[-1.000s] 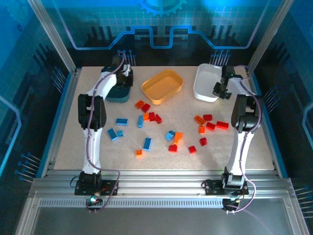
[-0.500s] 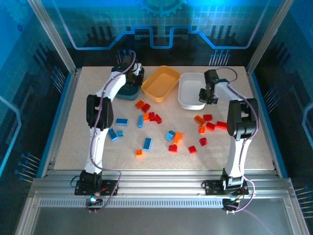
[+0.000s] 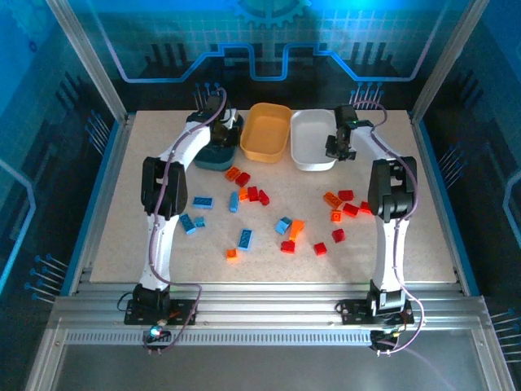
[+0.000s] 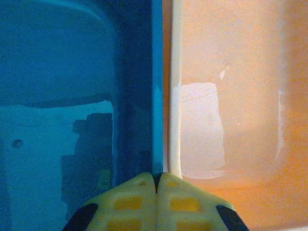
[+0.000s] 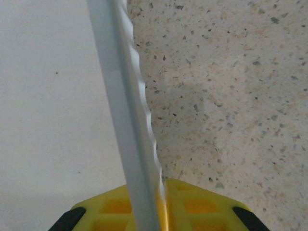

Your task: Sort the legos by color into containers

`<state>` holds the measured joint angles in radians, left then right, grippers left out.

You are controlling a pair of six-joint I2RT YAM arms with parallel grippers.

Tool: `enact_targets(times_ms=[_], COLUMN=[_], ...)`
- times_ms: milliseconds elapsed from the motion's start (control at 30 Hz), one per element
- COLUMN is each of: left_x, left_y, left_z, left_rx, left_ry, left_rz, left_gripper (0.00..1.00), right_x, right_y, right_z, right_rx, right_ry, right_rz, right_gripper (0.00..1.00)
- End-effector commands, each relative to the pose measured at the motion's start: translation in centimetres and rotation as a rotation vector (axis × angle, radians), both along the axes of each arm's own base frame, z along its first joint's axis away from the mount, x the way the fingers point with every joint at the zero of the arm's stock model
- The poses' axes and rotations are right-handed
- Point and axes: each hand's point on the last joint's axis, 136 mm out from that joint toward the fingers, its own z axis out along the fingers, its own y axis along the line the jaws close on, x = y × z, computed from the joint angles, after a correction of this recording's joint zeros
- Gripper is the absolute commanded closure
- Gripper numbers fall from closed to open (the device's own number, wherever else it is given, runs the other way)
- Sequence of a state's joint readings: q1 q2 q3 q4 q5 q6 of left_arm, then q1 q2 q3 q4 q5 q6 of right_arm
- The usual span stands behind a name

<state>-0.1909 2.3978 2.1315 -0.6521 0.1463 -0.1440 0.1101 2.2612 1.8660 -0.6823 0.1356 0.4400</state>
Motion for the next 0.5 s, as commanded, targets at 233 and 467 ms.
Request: enact_targets(times_ms=[233,467], left_x=[0.2,0.0], left_y=[0.9,0.8], left_z=[1.4,3.0], left_rx=[-0.056,-0.086], left_ry=[0.031,0.028], left_rz=[0.11,0.111], left_gripper=[0.83,0.65], right_x=[1.1,0.1], right_y=[1.6,1.1], right_z=[0.3,4.6], right_rx=[0.093,0.038], right_ry=[0.0,-0.063], right_rz=[0.042,0.036], right_gripper=[0.64,0.41])
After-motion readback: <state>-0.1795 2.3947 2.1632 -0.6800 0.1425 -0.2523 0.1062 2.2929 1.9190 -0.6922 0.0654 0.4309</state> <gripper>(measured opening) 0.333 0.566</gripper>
